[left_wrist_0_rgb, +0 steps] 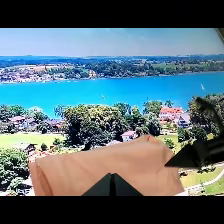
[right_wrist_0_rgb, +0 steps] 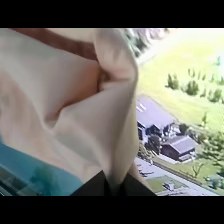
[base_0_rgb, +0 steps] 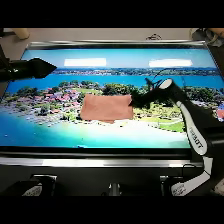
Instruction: Fold the shirts.
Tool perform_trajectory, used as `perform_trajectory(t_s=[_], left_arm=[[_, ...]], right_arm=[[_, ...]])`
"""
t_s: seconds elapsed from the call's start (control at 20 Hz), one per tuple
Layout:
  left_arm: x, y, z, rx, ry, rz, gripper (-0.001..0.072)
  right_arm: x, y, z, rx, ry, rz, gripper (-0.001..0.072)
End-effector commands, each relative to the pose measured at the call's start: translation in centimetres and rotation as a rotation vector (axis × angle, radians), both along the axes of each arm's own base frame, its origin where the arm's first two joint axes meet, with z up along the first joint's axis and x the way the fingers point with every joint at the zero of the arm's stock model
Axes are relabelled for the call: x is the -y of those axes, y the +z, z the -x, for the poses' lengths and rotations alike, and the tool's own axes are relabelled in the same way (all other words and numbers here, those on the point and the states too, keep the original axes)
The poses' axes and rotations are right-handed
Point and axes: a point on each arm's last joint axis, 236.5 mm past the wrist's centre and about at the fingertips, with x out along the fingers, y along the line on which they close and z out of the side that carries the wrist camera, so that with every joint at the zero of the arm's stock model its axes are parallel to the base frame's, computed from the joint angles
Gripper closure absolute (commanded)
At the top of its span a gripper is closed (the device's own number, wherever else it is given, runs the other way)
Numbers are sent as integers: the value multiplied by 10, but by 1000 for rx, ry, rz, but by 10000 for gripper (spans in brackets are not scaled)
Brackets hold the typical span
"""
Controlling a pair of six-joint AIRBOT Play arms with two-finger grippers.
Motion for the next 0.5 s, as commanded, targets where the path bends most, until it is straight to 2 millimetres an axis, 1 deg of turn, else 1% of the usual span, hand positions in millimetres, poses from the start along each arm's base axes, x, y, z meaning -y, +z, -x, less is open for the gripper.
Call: perform_trajectory(t_s=[0.0,0.05,0.1,0.15,0.25,0.35,0.45], left_arm=[[-6,-6,-2,-2,14,-37,683],[-7,-8,-3,0,19,-42,684],[-9,-8,-5,5,26,-43,683],[-10,-10,-7,9,35,-40,683],[-10,-16,-9,0,42,-38,684],[-10,-23,-8,-17,41,-39,683],[-10,-29,-7,-29,41,-40,683]], right_arm=[[84,94,-42,198,-138,1,684],[128,115,-46,224,-219,46,684],[166,126,-41,222,-288,89,684],[201,132,-30,202,-346,124,684],[253,135,1,141,-407,174,684],[296,140,28,104,-477,211,684],[333,150,47,100,-573,232,684]])
